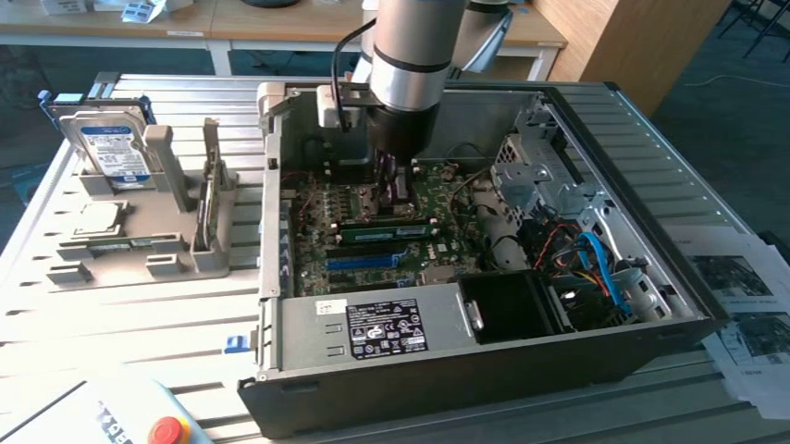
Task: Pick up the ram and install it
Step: 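Press down the ram until it locks into place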
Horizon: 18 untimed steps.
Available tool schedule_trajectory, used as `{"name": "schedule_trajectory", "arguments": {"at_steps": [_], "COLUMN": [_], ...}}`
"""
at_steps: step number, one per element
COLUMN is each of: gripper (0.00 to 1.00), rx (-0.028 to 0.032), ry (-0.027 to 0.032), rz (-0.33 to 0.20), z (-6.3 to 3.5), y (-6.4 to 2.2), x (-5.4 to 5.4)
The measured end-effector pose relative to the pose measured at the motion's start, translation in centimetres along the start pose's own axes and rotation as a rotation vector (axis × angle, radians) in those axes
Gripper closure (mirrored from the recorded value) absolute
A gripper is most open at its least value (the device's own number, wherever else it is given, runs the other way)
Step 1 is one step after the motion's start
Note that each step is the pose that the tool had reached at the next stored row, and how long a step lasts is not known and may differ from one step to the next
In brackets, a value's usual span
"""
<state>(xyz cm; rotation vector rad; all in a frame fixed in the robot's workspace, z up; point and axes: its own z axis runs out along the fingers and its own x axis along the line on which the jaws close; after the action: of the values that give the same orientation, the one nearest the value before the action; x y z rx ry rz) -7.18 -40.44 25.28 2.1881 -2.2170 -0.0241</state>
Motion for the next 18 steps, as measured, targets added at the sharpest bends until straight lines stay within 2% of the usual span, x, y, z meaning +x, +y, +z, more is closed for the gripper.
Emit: {"name": "schedule_trajectory", "arguments": {"at_steps": [18], "gripper": [0.90], "rx": [-0.0053], "ry": [0.0001], "rz": [0.000], "z": [-2.06], "y": [0.02], "x": [0.0]}}
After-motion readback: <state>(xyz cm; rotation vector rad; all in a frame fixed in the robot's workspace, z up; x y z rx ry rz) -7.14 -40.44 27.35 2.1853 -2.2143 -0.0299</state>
